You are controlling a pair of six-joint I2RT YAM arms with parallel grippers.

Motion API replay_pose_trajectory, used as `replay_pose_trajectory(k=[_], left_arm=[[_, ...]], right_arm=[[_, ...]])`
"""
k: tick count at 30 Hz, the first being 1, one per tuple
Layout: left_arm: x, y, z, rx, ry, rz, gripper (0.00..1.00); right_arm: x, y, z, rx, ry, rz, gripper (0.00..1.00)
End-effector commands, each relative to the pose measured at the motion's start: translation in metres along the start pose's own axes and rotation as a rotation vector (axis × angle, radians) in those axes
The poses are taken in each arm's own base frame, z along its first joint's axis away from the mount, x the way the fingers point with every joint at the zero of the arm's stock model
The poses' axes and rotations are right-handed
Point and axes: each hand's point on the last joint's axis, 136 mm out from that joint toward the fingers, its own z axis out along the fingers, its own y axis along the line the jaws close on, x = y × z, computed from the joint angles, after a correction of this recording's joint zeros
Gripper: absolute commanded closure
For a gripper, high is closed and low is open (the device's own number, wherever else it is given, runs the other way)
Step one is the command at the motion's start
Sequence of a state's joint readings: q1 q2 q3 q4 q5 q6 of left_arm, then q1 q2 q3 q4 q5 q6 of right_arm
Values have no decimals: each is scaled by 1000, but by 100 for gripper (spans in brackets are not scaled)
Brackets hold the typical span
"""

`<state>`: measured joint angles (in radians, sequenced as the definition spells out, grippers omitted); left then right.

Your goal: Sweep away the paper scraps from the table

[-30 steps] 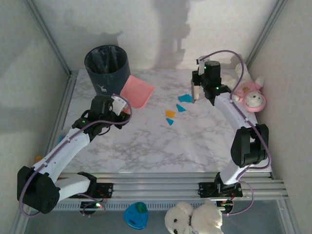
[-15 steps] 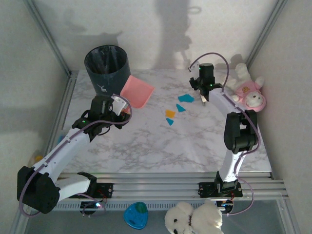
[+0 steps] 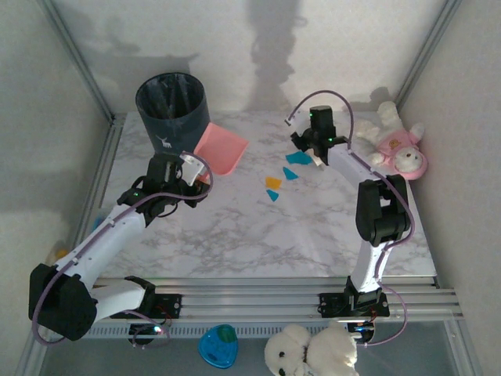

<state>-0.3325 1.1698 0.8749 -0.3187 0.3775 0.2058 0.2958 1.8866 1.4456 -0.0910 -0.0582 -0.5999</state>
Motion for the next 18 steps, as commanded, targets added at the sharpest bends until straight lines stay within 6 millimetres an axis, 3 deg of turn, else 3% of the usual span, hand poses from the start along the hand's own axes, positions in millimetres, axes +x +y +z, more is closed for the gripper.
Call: replay_pose_trajectory(k=[1,11,18], left_arm=[[3,-7,3,32,18,-7,87],[29,-23,19,112,153,-7,88],[35,-37,23,181,221,18,87]], right_arm=[[-9,28,-14,-106,-34,-50,100],[-14,60,-51,-164,-50,-61,100],[-18,43,-66,-61,-55,19,100]])
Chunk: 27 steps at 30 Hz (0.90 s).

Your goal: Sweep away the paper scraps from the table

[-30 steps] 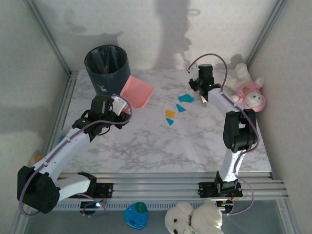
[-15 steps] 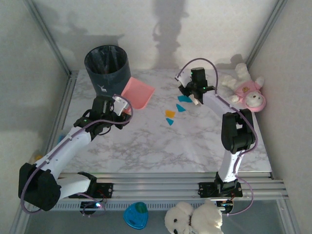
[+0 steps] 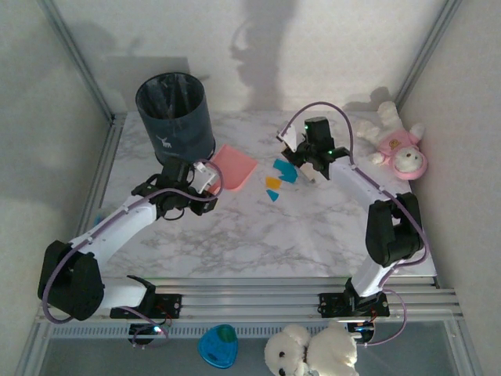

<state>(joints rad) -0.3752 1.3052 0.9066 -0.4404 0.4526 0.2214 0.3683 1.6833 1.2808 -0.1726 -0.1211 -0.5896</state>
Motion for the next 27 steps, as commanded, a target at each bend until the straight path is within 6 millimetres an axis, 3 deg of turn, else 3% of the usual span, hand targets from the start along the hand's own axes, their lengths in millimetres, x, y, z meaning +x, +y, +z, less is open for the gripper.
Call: replay_pose_trajectory(k=[1,11,27], left_arm=[[-4,-14,-3,54,35,47,87],[22,-14,5,50,254,93,87],[59,-24,41,43,587,178,87]], right_arm=[[-12,-15,-17,85,-33,62,100],[-16,-37,-44,220,-60,219,100],[-19,-46,-21,235,-69,243,100]])
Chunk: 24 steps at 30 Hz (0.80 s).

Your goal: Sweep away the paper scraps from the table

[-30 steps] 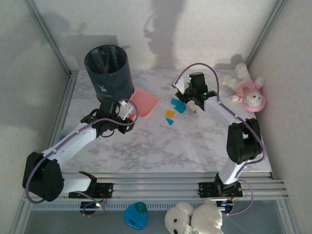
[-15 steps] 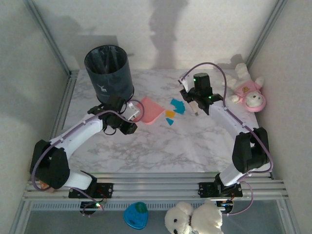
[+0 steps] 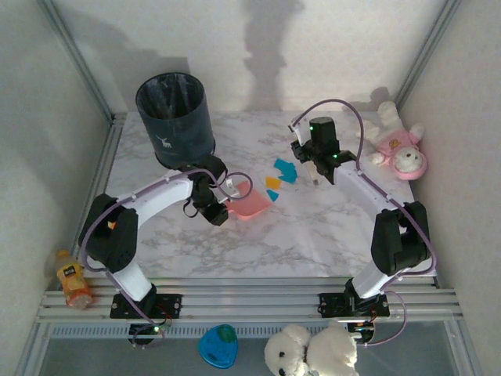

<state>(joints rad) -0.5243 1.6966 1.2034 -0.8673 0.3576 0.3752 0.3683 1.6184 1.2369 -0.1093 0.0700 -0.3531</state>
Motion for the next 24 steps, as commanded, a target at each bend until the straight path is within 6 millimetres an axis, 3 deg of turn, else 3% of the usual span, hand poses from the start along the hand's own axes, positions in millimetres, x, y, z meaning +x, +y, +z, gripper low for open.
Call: replay_pose_trajectory(k=[1,14,24], left_arm=[[5,-1,-2,-32,66,38,87],[2,-2,2,-79,156,95,86],[-12,5,1,-167,172,124,85]], right_arm=[[-24,-7,4,14,-79,22,100],[-18,-2,28,3,-81,15,100],[-12,13,33,-48,-84,-1,100]])
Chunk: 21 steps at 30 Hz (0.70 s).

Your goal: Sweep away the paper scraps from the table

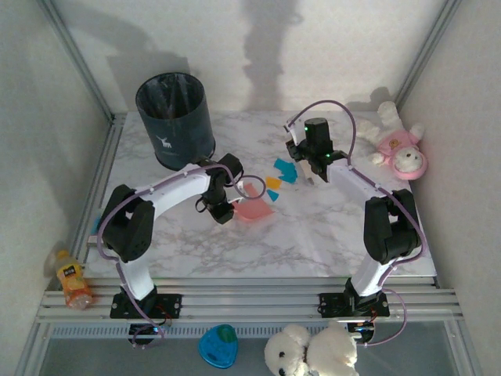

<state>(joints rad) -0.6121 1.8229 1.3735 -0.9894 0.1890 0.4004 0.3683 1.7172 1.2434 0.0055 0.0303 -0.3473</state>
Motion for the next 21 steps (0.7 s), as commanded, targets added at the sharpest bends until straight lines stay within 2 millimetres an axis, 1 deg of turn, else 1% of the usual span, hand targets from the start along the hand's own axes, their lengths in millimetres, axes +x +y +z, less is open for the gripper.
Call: replay_pose_trajectory(k=[1,6,10,21], left_arm=[[1,0,-2,-36,43,33,85],[1,-3,1,-22,66,33,85],[2,-3,5,-16,89,19,85],[-8,-1,6,-16,80,-7,85]], right_arm=[[-13,5,2,-25,-50,-13,100],[-13,20,2,-90,-55,-41,100],[-9,33,2,-149,-33,-61,100],[-2,64,-10,-262,8,-108,100]])
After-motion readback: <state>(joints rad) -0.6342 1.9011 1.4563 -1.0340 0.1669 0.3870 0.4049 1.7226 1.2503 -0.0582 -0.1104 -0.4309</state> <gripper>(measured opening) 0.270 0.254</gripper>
